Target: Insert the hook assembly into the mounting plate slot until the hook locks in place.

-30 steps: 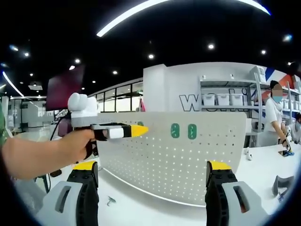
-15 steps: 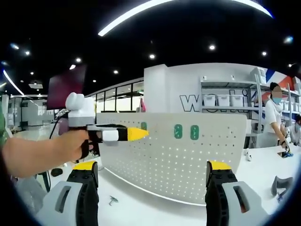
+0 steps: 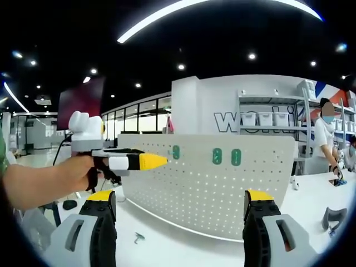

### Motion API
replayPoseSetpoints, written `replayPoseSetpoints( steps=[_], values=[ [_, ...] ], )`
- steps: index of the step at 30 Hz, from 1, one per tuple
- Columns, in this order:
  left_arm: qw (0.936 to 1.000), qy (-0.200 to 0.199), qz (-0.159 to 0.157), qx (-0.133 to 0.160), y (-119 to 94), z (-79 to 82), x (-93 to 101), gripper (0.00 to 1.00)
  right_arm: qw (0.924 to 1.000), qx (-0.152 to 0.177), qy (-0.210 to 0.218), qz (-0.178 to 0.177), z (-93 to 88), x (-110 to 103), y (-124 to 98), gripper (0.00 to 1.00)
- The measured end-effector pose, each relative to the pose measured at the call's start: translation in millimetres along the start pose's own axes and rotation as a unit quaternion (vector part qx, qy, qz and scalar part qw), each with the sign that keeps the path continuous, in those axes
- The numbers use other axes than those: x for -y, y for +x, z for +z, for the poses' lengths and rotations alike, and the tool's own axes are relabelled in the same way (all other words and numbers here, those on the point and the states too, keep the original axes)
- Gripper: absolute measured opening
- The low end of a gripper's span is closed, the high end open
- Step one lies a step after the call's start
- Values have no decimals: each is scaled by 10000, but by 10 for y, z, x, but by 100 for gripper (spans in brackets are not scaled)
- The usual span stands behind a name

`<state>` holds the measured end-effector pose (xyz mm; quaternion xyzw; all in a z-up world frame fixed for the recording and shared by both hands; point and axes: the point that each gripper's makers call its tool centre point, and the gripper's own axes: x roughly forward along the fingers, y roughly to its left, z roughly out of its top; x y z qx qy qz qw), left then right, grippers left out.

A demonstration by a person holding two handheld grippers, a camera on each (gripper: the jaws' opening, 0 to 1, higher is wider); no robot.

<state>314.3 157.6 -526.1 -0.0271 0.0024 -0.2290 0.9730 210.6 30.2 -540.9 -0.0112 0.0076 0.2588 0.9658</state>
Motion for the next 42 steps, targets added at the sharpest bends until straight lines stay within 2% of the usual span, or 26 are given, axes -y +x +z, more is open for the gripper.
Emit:
replayPoseSetpoints(
  steps=[6,19,33,42],
  values=[
    [10000,-12,-38,-12,-171,-14,-13,94,10000,-21,12,-18,-12,-79,-13,97],
    [9999,-52,-45,-106,-600,-92,-193,93,10000,-9,13,-14,1,-394,-17,97],
    [9996,-66,-160,-234,-1056,-221,-263,92,9999,26,-19,-117,28,-630,-140,97],
    [9991,-73,-221,-357,-1344,-401,-315,92,9999,3,-20,-135,-14,-767,-136,97]
  ],
)
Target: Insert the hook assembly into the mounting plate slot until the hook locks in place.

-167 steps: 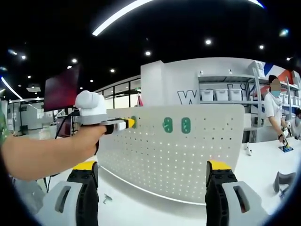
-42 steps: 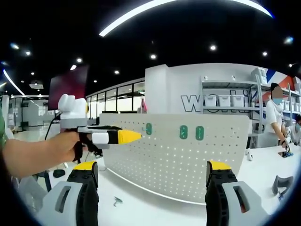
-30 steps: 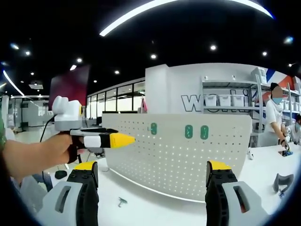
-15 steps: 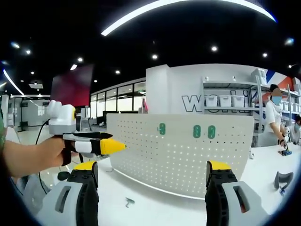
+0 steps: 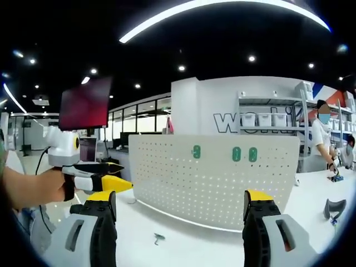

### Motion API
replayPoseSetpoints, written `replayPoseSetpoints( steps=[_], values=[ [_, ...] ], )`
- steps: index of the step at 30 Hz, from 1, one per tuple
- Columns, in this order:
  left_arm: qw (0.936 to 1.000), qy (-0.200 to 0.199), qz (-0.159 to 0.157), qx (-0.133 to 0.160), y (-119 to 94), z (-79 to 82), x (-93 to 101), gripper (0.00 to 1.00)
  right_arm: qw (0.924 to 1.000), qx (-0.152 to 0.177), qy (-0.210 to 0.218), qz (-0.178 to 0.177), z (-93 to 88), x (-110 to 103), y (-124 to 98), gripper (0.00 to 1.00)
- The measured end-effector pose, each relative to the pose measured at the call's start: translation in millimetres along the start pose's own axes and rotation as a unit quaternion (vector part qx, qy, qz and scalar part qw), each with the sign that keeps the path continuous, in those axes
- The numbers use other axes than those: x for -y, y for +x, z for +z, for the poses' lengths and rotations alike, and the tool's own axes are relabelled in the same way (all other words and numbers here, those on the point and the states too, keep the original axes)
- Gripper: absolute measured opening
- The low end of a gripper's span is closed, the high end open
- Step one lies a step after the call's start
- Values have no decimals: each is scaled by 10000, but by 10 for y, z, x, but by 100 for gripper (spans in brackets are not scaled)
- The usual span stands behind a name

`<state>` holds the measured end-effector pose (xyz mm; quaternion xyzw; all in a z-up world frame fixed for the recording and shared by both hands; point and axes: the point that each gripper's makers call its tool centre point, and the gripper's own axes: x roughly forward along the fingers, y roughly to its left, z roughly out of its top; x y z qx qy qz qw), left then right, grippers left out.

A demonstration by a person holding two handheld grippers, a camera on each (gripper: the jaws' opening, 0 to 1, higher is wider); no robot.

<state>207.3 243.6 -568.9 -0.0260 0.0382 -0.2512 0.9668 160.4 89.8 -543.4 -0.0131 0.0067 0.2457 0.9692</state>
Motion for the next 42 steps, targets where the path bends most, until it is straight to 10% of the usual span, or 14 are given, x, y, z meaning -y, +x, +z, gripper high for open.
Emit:
replayPoseSetpoints(
  steps=[24,42],
  values=[
    [9994,24,-219,-281,-75,-306,-181,81,9999,-84,-91,23,-41,-43,146,96],
    [9880,546,-716,-1258,203,-995,-352,51,9996,-281,-67,-33,-195,22,295,96]
  ],
)
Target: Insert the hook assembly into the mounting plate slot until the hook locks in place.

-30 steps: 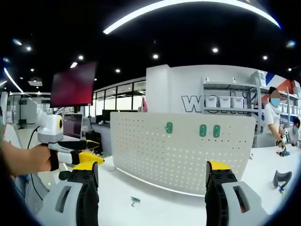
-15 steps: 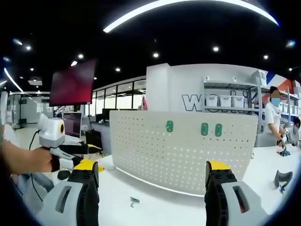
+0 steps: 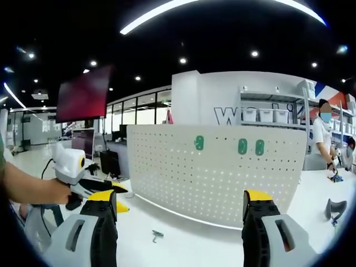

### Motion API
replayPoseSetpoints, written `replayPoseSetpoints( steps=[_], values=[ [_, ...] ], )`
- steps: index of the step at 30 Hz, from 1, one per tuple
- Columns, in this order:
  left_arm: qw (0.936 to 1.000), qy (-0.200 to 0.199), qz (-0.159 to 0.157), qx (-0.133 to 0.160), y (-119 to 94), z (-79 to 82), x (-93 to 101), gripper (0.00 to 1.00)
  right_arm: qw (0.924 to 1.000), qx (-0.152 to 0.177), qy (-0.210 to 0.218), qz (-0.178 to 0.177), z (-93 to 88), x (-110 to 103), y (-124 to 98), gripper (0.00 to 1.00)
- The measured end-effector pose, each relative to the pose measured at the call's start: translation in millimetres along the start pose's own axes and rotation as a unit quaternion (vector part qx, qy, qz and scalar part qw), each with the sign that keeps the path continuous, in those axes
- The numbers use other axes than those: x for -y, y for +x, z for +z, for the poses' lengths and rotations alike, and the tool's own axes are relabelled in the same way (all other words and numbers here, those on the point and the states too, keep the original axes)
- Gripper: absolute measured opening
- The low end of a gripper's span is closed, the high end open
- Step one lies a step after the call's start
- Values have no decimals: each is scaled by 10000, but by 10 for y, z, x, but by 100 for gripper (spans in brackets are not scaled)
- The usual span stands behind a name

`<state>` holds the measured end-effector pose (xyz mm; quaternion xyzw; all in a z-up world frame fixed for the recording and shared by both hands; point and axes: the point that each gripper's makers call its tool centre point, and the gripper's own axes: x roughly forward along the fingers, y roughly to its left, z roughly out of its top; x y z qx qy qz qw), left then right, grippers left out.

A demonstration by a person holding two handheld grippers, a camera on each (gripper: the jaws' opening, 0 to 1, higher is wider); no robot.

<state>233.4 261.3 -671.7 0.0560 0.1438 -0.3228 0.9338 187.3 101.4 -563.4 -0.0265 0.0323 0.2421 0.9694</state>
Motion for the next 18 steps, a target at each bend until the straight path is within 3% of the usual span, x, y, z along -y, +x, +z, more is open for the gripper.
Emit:
replayPoseSetpoints(
  steps=[18],
  values=[
    [9955,283,-288,-854,491,-692,-177,47,9997,-249,62,-20,-217,61,112,96]
  ],
)
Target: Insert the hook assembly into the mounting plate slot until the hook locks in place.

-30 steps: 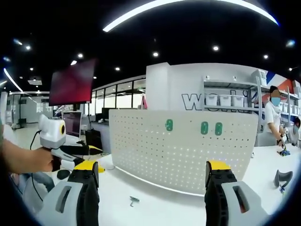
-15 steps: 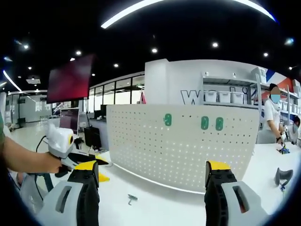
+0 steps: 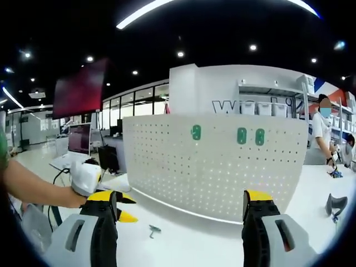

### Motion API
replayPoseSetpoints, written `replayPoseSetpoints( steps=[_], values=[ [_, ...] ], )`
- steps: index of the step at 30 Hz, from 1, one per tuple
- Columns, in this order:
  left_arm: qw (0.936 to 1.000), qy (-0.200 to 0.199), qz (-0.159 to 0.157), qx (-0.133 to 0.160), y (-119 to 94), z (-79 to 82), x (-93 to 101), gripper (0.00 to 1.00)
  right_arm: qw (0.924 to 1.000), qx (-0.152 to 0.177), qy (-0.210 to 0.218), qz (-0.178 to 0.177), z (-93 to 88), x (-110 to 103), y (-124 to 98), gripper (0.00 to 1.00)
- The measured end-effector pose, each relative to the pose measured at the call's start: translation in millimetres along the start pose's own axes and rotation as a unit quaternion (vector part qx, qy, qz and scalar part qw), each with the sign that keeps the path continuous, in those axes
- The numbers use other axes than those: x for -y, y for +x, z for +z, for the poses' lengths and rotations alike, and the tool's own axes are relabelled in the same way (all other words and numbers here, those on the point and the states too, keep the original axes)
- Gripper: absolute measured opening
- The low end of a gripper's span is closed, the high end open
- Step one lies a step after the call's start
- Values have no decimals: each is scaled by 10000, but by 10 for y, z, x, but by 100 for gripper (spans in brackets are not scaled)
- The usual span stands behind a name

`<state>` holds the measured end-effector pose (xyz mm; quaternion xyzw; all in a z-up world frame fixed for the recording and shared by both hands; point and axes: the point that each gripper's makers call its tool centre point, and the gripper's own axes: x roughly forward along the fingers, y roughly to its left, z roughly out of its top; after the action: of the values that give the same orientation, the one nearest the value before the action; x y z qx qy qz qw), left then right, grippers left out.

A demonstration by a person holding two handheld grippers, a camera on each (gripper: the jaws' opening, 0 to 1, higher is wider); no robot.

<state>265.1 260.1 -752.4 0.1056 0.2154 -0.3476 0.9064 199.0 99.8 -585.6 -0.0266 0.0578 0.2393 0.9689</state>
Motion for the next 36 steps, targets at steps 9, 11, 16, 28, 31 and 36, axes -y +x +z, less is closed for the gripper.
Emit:
replayPoseSetpoints(
  steps=[9,11,16,28,31,36],
  values=[
    [9988,234,-168,-394,196,-257,-57,45,9998,-198,87,1,-191,17,42,96],
    [9982,297,-196,-489,236,-306,-61,45,9996,-258,110,21,-247,1,54,96],
    [9974,335,-283,-572,333,-350,-69,43,9989,-427,189,77,-410,-53,85,96],
    [9941,613,-429,-791,504,-470,-106,29,9978,-598,246,116,-530,-70,134,96],
    [9933,681,-471,-802,524,-482,-98,23,9978,-613,244,108,-539,-64,142,95],
    [9914,795,-570,-864,569,-527,-60,19,9974,-665,261,103,-592,-71,154,95]
  ],
)
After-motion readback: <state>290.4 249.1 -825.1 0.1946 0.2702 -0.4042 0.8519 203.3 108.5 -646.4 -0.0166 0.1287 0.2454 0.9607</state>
